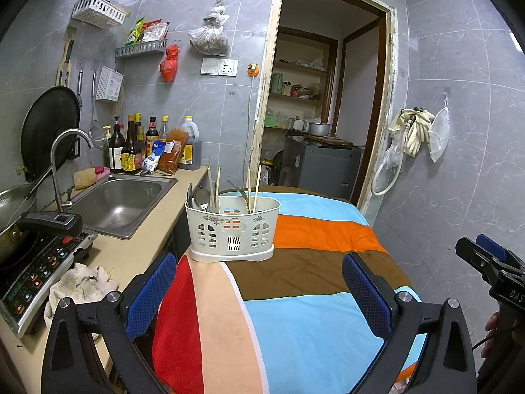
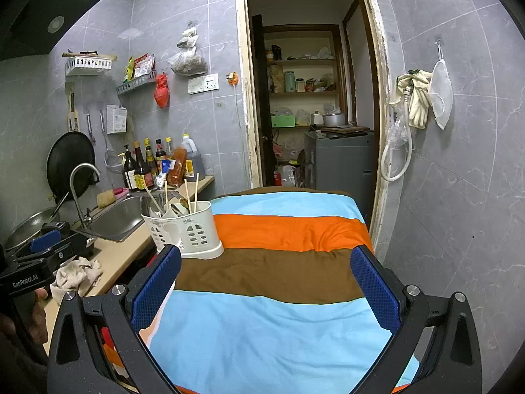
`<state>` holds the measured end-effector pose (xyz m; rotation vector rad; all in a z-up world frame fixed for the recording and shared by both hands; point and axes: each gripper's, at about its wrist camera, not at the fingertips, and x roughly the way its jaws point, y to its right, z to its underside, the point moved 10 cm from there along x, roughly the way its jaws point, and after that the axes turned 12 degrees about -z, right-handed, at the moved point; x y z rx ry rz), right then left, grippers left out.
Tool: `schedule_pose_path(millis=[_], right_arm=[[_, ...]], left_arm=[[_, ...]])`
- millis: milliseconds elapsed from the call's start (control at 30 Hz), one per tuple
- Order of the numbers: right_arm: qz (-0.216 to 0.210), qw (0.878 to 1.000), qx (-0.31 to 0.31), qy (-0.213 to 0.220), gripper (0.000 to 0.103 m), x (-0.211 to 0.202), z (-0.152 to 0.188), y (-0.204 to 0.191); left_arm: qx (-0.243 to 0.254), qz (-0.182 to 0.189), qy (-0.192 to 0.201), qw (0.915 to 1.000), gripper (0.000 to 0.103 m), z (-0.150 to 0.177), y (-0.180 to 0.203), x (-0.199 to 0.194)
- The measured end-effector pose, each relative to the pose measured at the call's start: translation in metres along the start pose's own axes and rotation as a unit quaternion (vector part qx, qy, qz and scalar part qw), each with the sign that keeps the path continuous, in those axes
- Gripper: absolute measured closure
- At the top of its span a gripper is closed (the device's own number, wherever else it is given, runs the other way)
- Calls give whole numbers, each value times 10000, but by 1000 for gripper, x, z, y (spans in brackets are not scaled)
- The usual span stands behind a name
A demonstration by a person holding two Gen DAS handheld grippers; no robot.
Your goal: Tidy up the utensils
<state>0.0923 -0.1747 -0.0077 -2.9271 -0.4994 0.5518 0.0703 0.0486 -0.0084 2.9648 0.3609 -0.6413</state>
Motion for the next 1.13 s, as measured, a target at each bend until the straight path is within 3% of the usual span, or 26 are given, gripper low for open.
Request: schedule_pose_path(millis=[1133], right_arm=[[5,9999,-27,-138,2,15,8,0]], left_arm=[[27,-147,-161,9998,1,9,-12,12]])
